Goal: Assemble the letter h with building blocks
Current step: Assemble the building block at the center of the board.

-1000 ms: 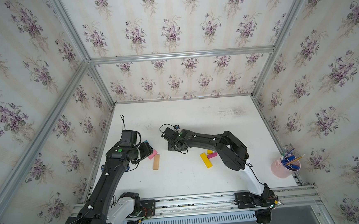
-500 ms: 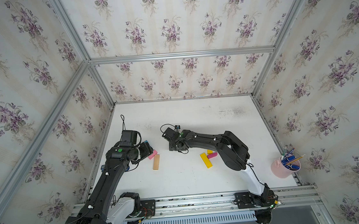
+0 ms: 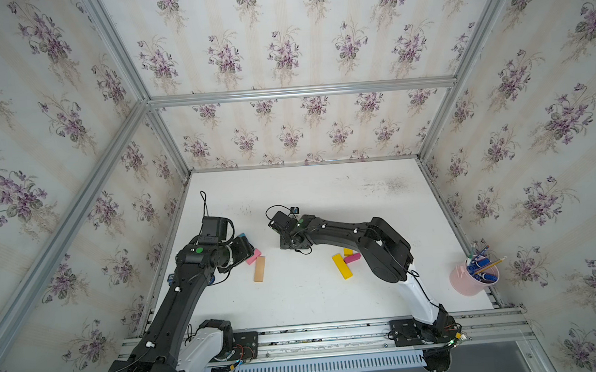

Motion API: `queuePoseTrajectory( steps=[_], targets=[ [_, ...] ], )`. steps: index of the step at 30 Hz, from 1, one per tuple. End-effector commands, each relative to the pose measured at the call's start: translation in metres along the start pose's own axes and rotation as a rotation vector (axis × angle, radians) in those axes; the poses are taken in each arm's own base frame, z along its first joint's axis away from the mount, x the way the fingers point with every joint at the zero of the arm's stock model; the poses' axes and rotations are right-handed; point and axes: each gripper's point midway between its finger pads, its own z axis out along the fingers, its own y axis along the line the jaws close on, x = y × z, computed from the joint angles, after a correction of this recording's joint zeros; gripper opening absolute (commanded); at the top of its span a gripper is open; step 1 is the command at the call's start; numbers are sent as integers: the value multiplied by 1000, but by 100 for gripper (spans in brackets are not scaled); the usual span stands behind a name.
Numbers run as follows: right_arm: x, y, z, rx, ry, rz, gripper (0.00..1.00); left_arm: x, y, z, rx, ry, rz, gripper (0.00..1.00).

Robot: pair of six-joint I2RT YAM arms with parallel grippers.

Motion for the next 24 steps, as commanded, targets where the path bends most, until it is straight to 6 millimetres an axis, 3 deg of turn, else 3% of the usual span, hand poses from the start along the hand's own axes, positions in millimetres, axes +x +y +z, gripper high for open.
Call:
queuePoseTrajectory(
  steps=[1, 8, 24],
  targets=[
    [25, -19, 8, 63, 101, -12, 68, -4, -3, 1, 15, -15, 15, 70],
    [26, -15, 6, 42, 106, -29, 77, -4, -3, 0, 15, -15, 15, 70],
    [34, -21, 0, 61, 108, -38, 74, -3, -2, 2, 12, -14, 12, 70]
  ],
)
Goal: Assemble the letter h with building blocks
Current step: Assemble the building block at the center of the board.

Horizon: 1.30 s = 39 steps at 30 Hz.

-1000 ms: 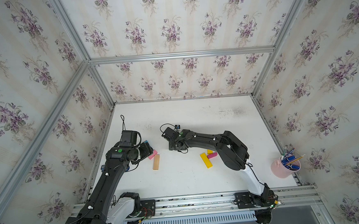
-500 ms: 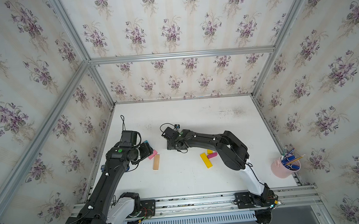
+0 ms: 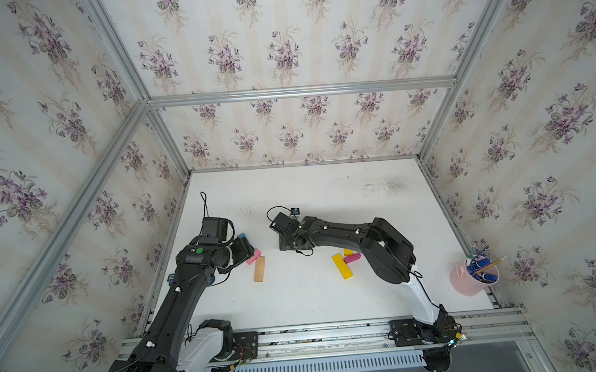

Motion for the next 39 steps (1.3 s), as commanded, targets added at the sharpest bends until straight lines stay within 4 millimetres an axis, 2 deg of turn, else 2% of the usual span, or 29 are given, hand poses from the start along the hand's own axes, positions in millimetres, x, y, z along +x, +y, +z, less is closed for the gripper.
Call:
queuePoseTrajectory(
  steps=[1, 14, 26, 29, 32, 36, 39],
  targets=[
    [28, -19, 5, 67, 115, -6, 73, -5, -3, 0, 15, -19, 15, 70],
    [27, -13, 10, 59, 128, -21, 74, -7, -5, -2, 14, -23, 18, 70],
    [27, -7, 6, 32, 129, -22, 75, -8, -6, -1, 14, -21, 15, 70],
    [24, -8, 2, 34, 115, -21, 75, -7, -3, 3, 2, -12, 5, 74],
    [5, -6, -18, 26, 46, -27, 76, -1, 4, 14, -15, 15, -26, 78],
    [-28, 1, -64, -14, -66, -57, 77, 9, 15, 33, -55, 67, -69, 80],
    [-39, 2, -95, -34, -113, -90, 77, 13, 19, 45, -71, 94, -93, 83]
  ],
)
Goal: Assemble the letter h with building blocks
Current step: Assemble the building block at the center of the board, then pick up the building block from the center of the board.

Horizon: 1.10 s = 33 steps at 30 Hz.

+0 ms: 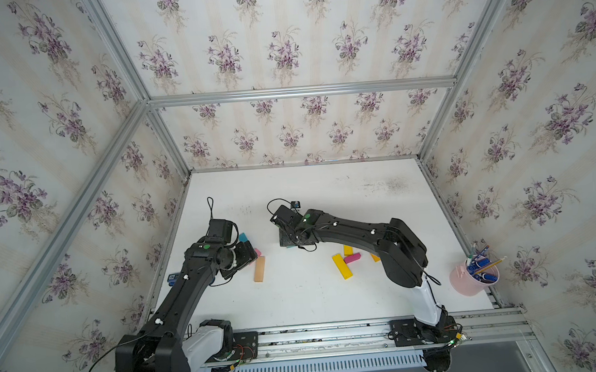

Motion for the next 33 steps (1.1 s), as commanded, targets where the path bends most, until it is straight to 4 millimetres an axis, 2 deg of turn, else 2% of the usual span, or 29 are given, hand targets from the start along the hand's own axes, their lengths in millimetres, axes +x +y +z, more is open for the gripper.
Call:
queuePoseTrajectory(
  steps=[1, 3, 5, 10, 13, 17, 18, 26, 33],
  targets=[
    [-10, -4, -29, 15, -59, -69, 77, -6, -3, 10, 2, -8, -29, 83],
    [-12, -3, -42, -12, -80, -85, 78, -7, -4, 16, -5, 4, -39, 84],
    [-7, -2, -46, -49, -71, -99, 78, -10, -4, 21, -20, 2, -44, 84],
    [18, -5, -25, -59, 14, -143, 79, -16, -2, 34, -50, 12, -59, 84],
    [29, -13, -22, -48, 31, -136, 76, -17, -1, 42, -74, 33, -65, 84],
    [36, -20, -24, -54, 36, -120, 75, -21, 0, 49, -106, 28, -63, 84],
    [38, -21, -24, -56, 40, -119, 75, -20, 4, 56, -130, 51, -68, 84],
    [49, -29, -21, -57, 57, -95, 73, -31, 2, 67, -182, 57, -73, 85],
    [52, -32, -22, -58, 60, -91, 73, -33, -1, 76, -225, 80, -57, 85]
  ],
)
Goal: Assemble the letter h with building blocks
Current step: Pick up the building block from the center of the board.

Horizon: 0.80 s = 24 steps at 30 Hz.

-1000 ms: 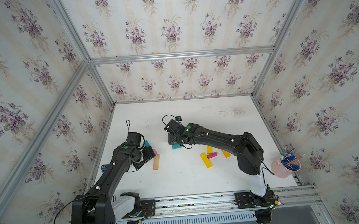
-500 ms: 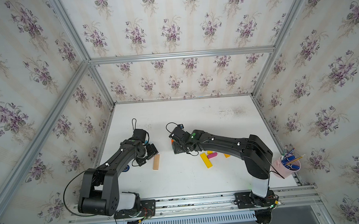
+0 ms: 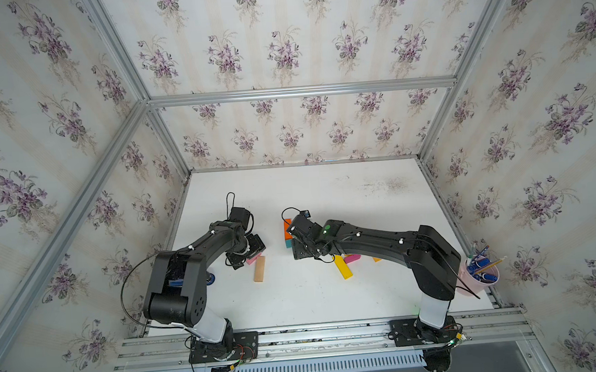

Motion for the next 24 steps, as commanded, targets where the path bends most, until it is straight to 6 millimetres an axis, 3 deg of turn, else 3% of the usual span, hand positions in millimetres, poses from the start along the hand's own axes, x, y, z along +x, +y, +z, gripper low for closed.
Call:
queuePoseTrajectory(
  steps=[1, 15, 19, 24],
  targets=[
    [-4, 3, -6, -17, -18, 10, 73, -2, 3, 2, -39, -8, 1, 84],
    [-9, -6, -20, -54, -49, 48, 72, 13, 23, 15, -131, 51, 12, 59],
    [-11, -18, -28, -59, -64, 79, 72, 15, 22, -3, -116, 23, 21, 51],
    [-19, -47, -42, -49, -98, 147, 72, 12, 4, -51, -52, -60, 74, 49]
  ],
)
